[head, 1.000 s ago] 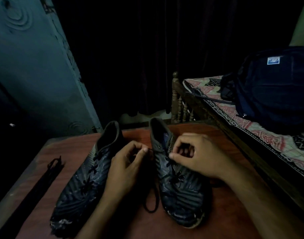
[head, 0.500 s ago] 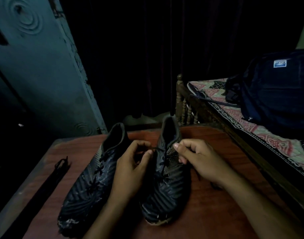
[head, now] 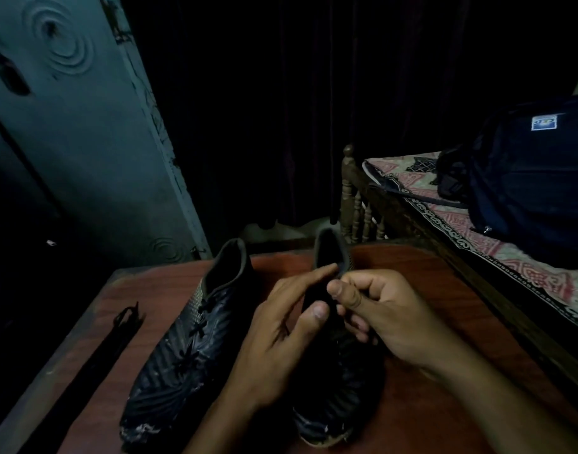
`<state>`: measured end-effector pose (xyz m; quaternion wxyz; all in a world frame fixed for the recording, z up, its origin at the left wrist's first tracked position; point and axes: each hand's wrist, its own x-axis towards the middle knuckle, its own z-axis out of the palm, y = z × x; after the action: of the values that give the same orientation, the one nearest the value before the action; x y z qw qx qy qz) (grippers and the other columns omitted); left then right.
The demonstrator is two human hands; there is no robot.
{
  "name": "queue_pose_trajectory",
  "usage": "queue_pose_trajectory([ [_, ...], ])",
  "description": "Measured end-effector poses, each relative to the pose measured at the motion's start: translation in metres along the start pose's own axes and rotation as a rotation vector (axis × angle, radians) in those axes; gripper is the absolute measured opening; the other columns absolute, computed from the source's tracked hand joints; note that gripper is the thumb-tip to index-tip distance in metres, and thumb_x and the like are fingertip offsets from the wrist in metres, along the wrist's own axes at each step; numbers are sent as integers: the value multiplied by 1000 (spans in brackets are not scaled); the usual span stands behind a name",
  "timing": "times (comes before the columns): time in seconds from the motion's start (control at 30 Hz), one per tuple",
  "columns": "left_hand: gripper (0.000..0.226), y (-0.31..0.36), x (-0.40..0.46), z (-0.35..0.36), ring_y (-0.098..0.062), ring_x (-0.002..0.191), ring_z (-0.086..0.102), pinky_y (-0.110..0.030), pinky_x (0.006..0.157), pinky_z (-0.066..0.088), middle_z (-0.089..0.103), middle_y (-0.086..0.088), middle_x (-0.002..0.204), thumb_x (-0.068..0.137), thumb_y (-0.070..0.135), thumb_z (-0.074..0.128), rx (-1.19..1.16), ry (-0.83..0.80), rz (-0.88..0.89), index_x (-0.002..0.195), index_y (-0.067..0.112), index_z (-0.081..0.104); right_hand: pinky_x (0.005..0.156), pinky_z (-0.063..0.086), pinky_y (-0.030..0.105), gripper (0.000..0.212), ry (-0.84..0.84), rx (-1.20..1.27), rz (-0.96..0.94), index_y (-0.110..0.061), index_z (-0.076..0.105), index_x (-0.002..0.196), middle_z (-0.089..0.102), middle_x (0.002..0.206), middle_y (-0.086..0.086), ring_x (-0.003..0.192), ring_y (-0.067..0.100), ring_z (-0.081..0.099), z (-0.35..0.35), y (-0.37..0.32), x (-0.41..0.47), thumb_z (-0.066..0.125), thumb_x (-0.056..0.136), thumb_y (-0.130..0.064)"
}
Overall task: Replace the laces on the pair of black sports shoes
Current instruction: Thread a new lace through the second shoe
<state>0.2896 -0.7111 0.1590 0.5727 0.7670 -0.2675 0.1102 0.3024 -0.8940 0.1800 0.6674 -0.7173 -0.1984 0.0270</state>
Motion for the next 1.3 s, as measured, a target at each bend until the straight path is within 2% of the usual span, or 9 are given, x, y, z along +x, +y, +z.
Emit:
queue_pose_trajectory([
  [0.07,41,-3,3,1,-26,119,65,-51,103,49,72,-1,122,99,54,59,-76,-12,-48,129,28,69,41,32,15,41,38,18,6,-17,60,60,42,46,-3,38,10,40,0,0,1,63,90,-45],
  [0.33,20,-11,10,-3,-6,77,58,-22,73,44,61,5,82,94,40,61,-116,62,-79,77,29,64,46,26,27,42,314,87,31,-12,46,64,37,47,-1,41,14,37,-19,-4,6,57,87,-46],
  [0.5,27,-9,8,-9,-18,113,66,-35,98,49,72,1,112,93,42,58,-74,131,-68,102,25,77,41,25,22,42,581,179,9,-13,42,67,34,49,-3,42,11,32,-28,0,9,52,96,-43],
  [0.67,37,-1,4,8,-6,128,60,-46,121,32,68,18,131,95,47,60,45,40,-24,131,44,65,42,24,16,52,261,22,-64,-12,58,63,40,50,-7,44,4,33,6,14,6,58,90,-56],
  [0.77,18,1,6,10,-7,105,72,-54,114,40,78,13,108,93,36,69,61,62,-4,107,30,79,48,30,23,63,200,-163,-113,-9,61,68,51,52,-3,47,2,42,11,25,3,55,86,-69],
  [0.93,15,-2,9,0,-7,77,61,-26,73,47,66,10,80,97,23,60,-31,135,-69,82,19,64,51,28,35,60,321,-258,-114,-20,45,55,39,49,-9,47,7,38,-5,30,10,52,85,-71],
  [1.03,11,-4,12,-8,-16,85,59,-21,80,47,56,-6,79,84,7,44,-264,261,-97,73,8,46,48,22,35,68,444,-125,-106,-9,41,57,33,51,-3,49,17,32,-17,28,16,55,92,-65],
  [1.17,13,-7,10,-20,-27,93,59,-40,91,44,63,-8,83,71,9,45,-332,253,-29,66,19,51,46,22,26,62,513,-91,-150,1,41,61,34,50,-7,47,11,32,-21,22,14,54,95,-49],
  [1.3,17,6,-1,-4,-16,104,70,-29,91,51,75,4,104,95,36,59,34,111,73,102,26,71,50,27,34,62,391,-265,-213,-9,44,60,38,52,-10,51,4,39,-3,24,7,51,91,-63],
])
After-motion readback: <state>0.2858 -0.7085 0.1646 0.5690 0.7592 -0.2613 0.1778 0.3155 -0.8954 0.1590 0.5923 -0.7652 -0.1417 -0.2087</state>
